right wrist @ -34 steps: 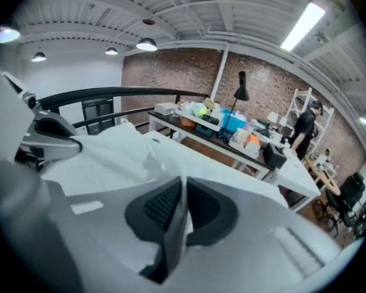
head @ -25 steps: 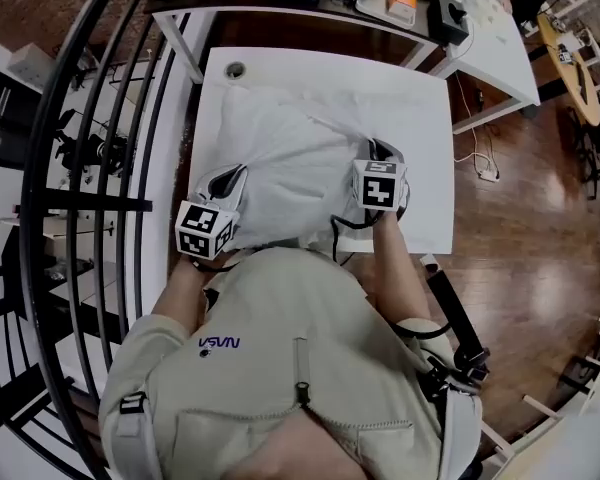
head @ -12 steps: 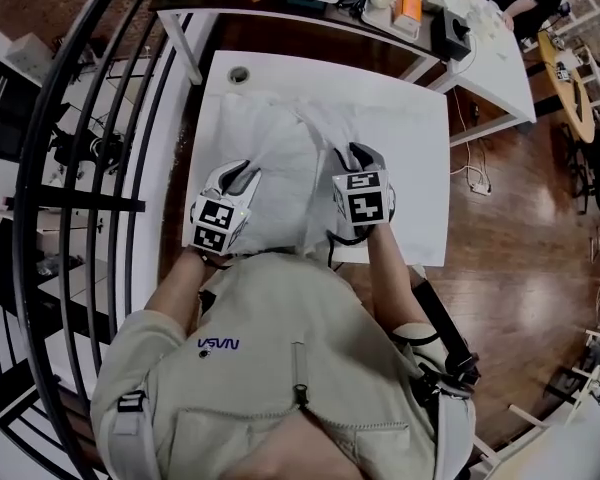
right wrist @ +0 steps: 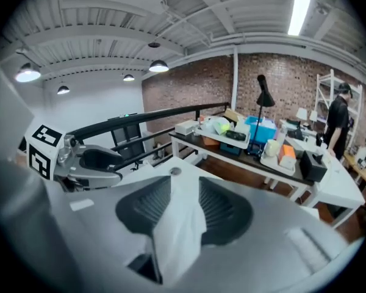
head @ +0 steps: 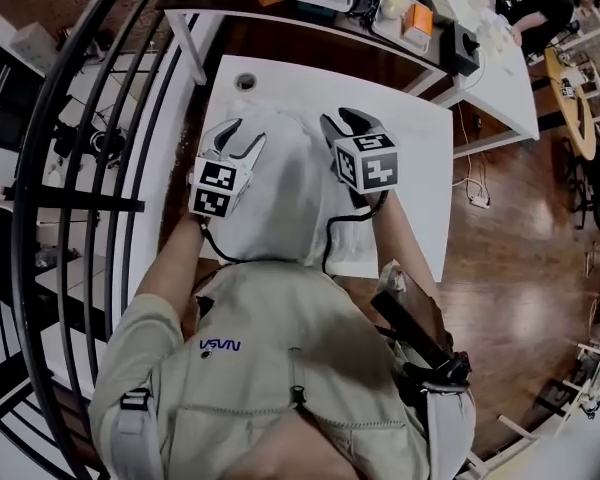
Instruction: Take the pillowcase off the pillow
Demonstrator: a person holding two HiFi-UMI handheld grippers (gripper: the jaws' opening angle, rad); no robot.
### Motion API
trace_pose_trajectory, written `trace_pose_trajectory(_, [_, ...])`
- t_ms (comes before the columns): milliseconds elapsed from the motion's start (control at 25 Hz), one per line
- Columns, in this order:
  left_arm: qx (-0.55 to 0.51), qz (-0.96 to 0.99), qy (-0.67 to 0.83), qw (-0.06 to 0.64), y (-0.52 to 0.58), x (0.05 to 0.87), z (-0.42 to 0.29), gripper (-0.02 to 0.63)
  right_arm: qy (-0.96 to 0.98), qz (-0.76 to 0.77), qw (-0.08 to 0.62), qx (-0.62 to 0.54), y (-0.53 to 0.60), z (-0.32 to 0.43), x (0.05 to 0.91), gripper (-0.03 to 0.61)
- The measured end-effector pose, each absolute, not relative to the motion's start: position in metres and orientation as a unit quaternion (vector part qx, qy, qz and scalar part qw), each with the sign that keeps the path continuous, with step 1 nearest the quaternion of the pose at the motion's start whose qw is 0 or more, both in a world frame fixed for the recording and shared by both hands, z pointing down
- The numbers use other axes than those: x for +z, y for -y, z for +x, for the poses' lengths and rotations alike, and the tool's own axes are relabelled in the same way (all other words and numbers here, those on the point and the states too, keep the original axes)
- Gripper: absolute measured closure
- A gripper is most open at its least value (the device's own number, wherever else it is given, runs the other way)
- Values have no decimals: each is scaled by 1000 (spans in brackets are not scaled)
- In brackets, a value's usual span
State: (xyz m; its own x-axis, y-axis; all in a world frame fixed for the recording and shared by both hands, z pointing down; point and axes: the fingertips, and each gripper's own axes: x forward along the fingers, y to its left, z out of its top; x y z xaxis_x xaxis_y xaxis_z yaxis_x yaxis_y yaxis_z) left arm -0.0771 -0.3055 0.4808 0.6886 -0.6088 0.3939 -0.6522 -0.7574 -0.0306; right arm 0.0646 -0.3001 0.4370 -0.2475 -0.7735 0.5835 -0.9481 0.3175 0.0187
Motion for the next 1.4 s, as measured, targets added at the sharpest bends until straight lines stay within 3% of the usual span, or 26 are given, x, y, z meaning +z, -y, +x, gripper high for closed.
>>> trace_pose_trajectory(320, [261, 911, 301, 110, 334, 519, -40, 299, 759, 516, 329, 222, 358, 51, 496, 434])
trace_pose_trajectory(480, [306, 902, 268, 145, 326, 544, -35, 301, 758, 468, 384, 243, 360, 41, 528, 425])
trace_pose_trajectory(640, [346, 896, 227, 158, 308, 562, -29, 369, 760, 409, 429, 267, 350, 30, 553, 420])
trace_pose_trajectory(760, [369, 896, 204, 141, 295, 571, -24, 482, 744, 399, 454, 285, 342, 36, 568, 427])
trace_pose_trajectory(840, [377, 896, 203, 119, 288, 570, -24, 555, 740, 407, 451, 289, 340, 38, 570, 471])
trace_pose_trajectory(880, [376, 897, 205, 107, 285, 565, -26, 570, 746, 412, 436, 289, 342, 35, 567, 534])
trace_pose_trajectory(920, [372, 900, 209, 94, 282, 557, -27, 577, 755, 418, 416, 289, 344, 31, 562, 567])
trace_pose_trajectory(1000, [353, 907, 219, 73, 273, 536, -31, 581, 756, 439, 391, 288, 345, 34, 552, 571])
trace_pose_trajectory(1280, [258, 937, 236, 14, 241, 459, -42, 584, 692, 562, 415, 183, 359, 112, 509, 571])
trace_pose_trajectory(1400, [232, 938, 258, 29, 241, 446, -65, 584, 654, 602, 413, 197, 349, 153, 507, 571])
